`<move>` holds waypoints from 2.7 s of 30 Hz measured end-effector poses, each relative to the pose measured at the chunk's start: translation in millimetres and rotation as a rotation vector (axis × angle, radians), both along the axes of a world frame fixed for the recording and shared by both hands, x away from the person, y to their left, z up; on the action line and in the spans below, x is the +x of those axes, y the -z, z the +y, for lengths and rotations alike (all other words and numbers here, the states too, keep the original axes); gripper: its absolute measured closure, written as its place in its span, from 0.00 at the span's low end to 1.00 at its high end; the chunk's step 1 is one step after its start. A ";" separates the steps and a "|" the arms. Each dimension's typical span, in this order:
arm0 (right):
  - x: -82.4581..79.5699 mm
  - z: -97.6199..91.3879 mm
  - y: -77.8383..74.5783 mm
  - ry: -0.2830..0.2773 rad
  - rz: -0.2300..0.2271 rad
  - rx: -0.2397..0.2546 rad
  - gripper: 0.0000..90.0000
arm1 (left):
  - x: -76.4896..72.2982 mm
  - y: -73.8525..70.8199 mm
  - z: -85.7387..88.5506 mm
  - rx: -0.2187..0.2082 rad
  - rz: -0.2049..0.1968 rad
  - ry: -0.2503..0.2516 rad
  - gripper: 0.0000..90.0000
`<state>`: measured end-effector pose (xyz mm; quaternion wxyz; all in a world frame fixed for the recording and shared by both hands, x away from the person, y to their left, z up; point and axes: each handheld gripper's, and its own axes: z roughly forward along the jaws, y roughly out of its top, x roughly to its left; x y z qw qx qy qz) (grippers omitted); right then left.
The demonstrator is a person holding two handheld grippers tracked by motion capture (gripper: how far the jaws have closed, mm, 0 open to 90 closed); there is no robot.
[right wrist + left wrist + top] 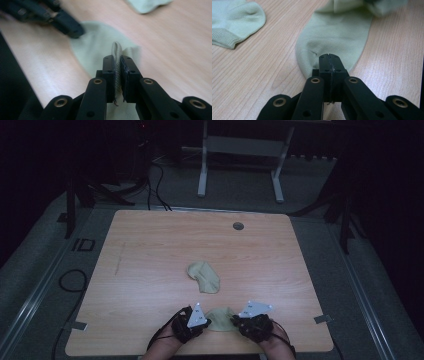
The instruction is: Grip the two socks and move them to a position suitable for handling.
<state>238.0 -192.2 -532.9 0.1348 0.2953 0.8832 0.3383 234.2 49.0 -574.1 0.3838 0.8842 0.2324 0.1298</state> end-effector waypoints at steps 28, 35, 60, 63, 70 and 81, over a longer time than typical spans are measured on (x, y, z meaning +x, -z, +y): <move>26.7 -41.2 17.5 0.109 0.041 -0.036 0.99 | 9.4 -0.8 0.3 -0.008 0.022 0.008 0.99; 32.0 -52.0 20.0 0.143 0.037 -0.057 0.99 | 12.6 -1.5 -5.1 0.000 0.018 0.007 0.99; 77.6 18.5 -30.1 0.057 -0.014 0.009 0.70 | -4.3 -14.2 60.9 -0.146 0.013 -0.165 0.53; 91.0 40.3 -35.6 0.037 -0.016 0.019 0.70 | -6.3 -12.0 71.1 -0.133 0.015 -0.189 0.53; 126.2 89.5 -32.0 0.035 0.018 0.022 0.59 | -9.5 -7.1 81.5 -0.119 0.023 -0.217 0.53; 170.9 132.8 7.7 0.151 0.043 -0.054 0.43 | -12.5 -4.8 79.1 -0.110 0.017 -0.197 0.53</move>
